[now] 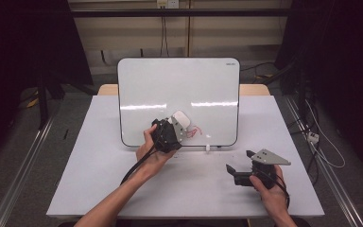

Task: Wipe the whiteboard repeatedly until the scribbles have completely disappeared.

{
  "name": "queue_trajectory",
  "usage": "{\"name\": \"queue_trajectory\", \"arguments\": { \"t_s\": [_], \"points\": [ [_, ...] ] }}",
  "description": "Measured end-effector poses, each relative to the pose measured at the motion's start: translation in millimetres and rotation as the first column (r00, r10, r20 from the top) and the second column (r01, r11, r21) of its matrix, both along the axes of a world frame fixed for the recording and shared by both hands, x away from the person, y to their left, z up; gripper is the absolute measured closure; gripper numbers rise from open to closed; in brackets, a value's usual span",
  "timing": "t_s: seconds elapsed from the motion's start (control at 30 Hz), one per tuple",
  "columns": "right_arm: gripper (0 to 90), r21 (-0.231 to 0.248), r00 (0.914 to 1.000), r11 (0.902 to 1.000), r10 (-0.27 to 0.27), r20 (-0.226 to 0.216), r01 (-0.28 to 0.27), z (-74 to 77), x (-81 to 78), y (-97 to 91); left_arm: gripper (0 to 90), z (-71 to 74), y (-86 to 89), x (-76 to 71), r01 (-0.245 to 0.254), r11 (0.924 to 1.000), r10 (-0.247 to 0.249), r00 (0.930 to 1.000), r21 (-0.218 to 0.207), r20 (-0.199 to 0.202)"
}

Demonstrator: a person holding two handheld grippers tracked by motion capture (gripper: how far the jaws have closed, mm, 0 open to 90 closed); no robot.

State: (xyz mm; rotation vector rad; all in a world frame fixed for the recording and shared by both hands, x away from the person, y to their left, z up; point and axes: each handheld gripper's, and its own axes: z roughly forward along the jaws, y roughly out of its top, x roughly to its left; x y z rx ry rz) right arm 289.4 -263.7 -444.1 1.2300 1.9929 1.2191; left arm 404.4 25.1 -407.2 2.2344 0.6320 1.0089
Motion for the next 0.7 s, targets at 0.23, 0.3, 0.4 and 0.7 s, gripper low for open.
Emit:
{"name": "queue_trajectory", "arguments": {
  "t_s": [0.23, 0.3, 0.4, 0.7],
  "points": [
    [6.5, -0.001, 1.0000, 1.0000, 0.003, -0.005, -0.003, -0.3, 0.8, 1.7, 30.7, -1.9, -15.1, -2.5, 0.019, 0.9995, -0.019, 0.9998, 0.025, 0.011],
    [6.5, -0.003, 1.0000, 1.0000, 0.007, -0.003, -0.007, -0.4, 0.8, 1.6, 30.8, -2.5, -19.1, -3.7, 0.020, 0.9991, -0.020, 0.9998, 0.037, 0.008],
    [6.4, -0.001, 1.0000, 1.0000, 0.004, -0.001, -0.004, -0.1, 0.3, 0.7, 30.7, -6.1, -25.7, -6.6, 0.032, 0.9988, -0.032, 0.9994, 0.037, 0.012],
    [6.4, 0.002, 1.0000, 1.0000, 0.002, -0.001, -0.002, 0.3, 0.0, 0.1, 30.7, -10.1, -36.1, -10.7, 0.055, 0.9956, -0.057, 0.9982, 0.076, 0.019]
  ]
}}
